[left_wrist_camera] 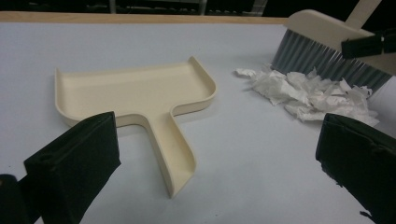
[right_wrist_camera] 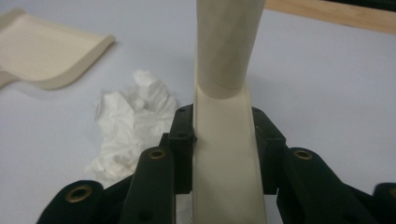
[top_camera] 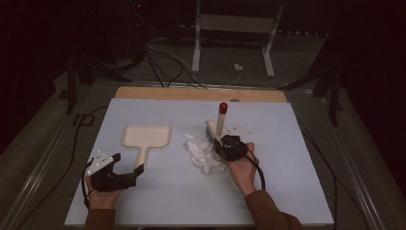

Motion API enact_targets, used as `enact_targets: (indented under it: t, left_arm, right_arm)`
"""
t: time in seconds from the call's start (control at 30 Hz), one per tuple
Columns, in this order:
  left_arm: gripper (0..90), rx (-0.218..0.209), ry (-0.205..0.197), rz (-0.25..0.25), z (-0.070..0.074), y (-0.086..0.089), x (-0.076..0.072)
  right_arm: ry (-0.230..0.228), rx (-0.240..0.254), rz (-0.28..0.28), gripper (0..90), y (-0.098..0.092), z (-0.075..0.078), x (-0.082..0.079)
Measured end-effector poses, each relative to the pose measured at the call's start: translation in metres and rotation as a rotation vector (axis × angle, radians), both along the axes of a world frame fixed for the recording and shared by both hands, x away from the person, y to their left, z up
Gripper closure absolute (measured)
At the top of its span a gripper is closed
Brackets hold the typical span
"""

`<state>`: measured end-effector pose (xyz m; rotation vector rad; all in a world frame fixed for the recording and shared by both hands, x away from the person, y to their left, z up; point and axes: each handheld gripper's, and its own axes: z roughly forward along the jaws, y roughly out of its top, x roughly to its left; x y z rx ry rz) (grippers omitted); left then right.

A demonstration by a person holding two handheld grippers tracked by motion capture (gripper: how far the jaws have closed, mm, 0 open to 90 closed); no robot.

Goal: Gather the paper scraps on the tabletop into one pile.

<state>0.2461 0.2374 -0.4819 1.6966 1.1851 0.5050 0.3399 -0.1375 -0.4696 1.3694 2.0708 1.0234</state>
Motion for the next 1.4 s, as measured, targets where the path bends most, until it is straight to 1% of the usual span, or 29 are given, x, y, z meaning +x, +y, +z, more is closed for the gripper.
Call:
enact_targets:
  t: [0.17,0.3,0.47,0.53,0.6,0.73,0.83,0.9,0.93,1.0,1.07,1.17,1.27,1.4]
  left_arm:
    - [0.5,0.003,0.002,-0.004,-0.001,-0.002,0.001]
    - [0.5,0.006,0.003,-0.006,-0.002,-0.002,0.001]
    - [0.5,0.009,0.005,-0.006,-0.002,-0.003,0.001]
    - [0.5,0.008,0.005,-0.007,-0.003,-0.004,0.001]
    - [0.5,0.013,0.008,-0.010,-0.004,-0.005,0.001]
    - [0.5,0.015,0.005,-0.005,-0.004,-0.006,0.001]
    - [0.5,0.014,-0.002,0.002,-0.002,-0.006,0.000]
    - [0.5,0.021,-0.007,0.014,-0.001,-0.006,0.000]
    - [0.5,0.016,-0.009,0.018,-0.001,-0.006,0.000]
    - [0.5,0.020,-0.011,0.029,0.000,-0.005,0.000]
    - [0.5,0.024,-0.009,0.036,0.000,-0.006,0.001]
    - [0.5,0.028,-0.004,0.045,-0.001,-0.007,0.002]
    - [0.5,0.040,-0.002,0.057,-0.001,-0.008,0.004]
    - [0.5,0.070,0.012,0.084,-0.001,-0.009,0.006]
  right_arm:
    - [-0.044,0.005,-0.001,67.3,-0.011,0.007,0.004]
    - [-0.082,-0.003,0.003,67.3,-0.020,0.012,0.007]
    - [-0.092,0.000,0.001,67.2,-0.028,0.016,0.011]
    - [-0.083,-0.008,0.007,67.2,-0.032,0.017,0.011]
    - [-0.075,-0.026,0.014,67.2,-0.036,0.017,0.010]
    - [-0.052,-0.055,0.034,67.2,-0.047,0.014,0.008]
    - [-0.047,-0.073,0.058,67.1,-0.058,0.010,0.005]
    - [-0.049,-0.088,0.073,67.2,-0.066,0.009,0.003]
    - [-0.049,-0.093,0.074,67.2,-0.069,0.008,0.002]
    - [-0.049,-0.093,0.083,67.1,-0.077,0.008,0.001]
    - [-0.039,-0.081,0.089,67.1,-0.086,0.007,0.001]
    - [-0.038,-0.092,0.098,67.0,-0.096,0.007,-0.001]
    - [-0.032,-0.086,0.104,67.0,-0.105,0.007,-0.003]
    - [-0.032,-0.106,0.100,67.0,-0.113,0.006,-0.005]
